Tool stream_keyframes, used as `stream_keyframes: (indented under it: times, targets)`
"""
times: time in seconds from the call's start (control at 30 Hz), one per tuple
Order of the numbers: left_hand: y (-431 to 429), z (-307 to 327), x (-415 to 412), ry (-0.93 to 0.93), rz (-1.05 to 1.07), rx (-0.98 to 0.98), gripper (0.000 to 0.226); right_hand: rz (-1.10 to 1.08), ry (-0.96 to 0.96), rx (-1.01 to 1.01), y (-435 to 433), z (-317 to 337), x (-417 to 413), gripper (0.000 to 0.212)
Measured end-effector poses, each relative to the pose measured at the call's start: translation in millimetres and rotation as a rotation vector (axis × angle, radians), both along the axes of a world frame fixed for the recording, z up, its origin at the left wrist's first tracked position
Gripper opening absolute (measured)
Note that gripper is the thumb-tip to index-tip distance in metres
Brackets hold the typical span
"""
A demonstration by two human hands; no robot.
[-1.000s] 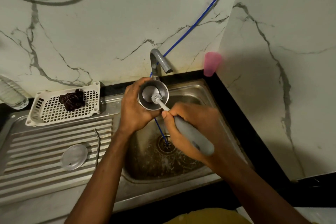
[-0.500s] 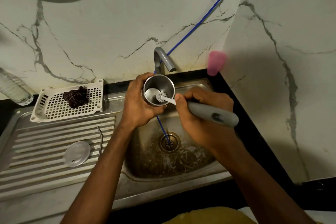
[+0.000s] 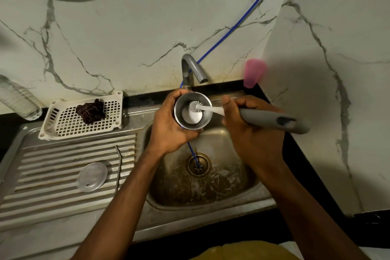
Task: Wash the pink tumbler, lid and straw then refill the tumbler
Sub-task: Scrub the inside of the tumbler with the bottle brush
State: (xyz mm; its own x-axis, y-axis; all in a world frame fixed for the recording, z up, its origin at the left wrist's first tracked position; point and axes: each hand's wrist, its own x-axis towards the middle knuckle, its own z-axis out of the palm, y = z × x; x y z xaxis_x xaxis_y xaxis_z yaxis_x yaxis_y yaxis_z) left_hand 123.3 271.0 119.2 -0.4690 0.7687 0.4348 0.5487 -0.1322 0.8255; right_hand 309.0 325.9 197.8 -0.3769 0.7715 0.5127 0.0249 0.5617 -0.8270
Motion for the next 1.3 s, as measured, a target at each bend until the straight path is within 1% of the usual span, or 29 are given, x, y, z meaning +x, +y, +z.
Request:
stream_keyframes:
  times: [0.1, 0.2, 0.27, 0.3, 0.37, 0.47, 0.6, 0.67, 0.73, 0.83, 0.9, 1.03, 1.17, 1.3]
  targets:
    - [-2, 0, 8, 0.018, -0.012, 0.014, 0.085, -0.010, 0.036, -0.061, 2, 0, 3, 0.022]
    - [-4, 0, 10, 0.042, -0.018, 0.004, 0.084, 0.023, 0.033, -0.032, 0, -3, 4, 0.019]
    - [-5, 0, 9, 0.097, -0.031, -0.006, 0.086, 0.047, 0.031, -0.028, -3, -5, 4, 0.016]
    - [-5, 1, 8, 0.126, -0.035, -0.009, 0.086, 0.058, 0.007, -0.015, -4, -6, 5, 0.016]
    - [-7, 1, 5, 0.166, -0.034, -0.002, 0.087, 0.085, -0.045, 0.078, -4, -9, 6, 0.016]
    - [-9, 0, -2, 0.201, -0.024, 0.011, 0.087, 0.185, -0.051, 0.185, 0, -14, 7, 0.015]
    - [-15, 3, -13, 0.188, 0.015, 0.026, 0.084, 0.328, -0.130, 0.225, 5, -14, 12, 0.016]
    - [-16, 5, -15, 0.155, 0.041, 0.045, 0.079, 0.353, -0.173, 0.253, 7, -9, 14, 0.017]
    - [-16, 7, -15, 0.153, 0.051, 0.049, 0.078, 0.370, -0.215, 0.294, 9, -2, 15, 0.017]
    - [-14, 5, -17, 0.157, 0.054, 0.058, 0.081, 0.377, -0.269, 0.373, 11, 7, 14, 0.012]
    - [-13, 6, -17, 0.154, 0.059, 0.074, 0.082, 0.349, -0.247, 0.412, 7, 4, 13, 0.008]
    - [-11, 14, -17, 0.188, 0.060, 0.103, 0.084, 0.233, -0.225, 0.450, -3, -8, 9, 0.020]
    - [-9, 14, -16, 0.215, 0.049, 0.138, 0.085, 0.211, -0.109, 0.385, -8, -7, 8, 0.018]
    - [-9, 7, -16, 0.202, 0.099, 0.179, 0.087, 0.250, -0.023, 0.184, -19, -9, 6, 0.021]
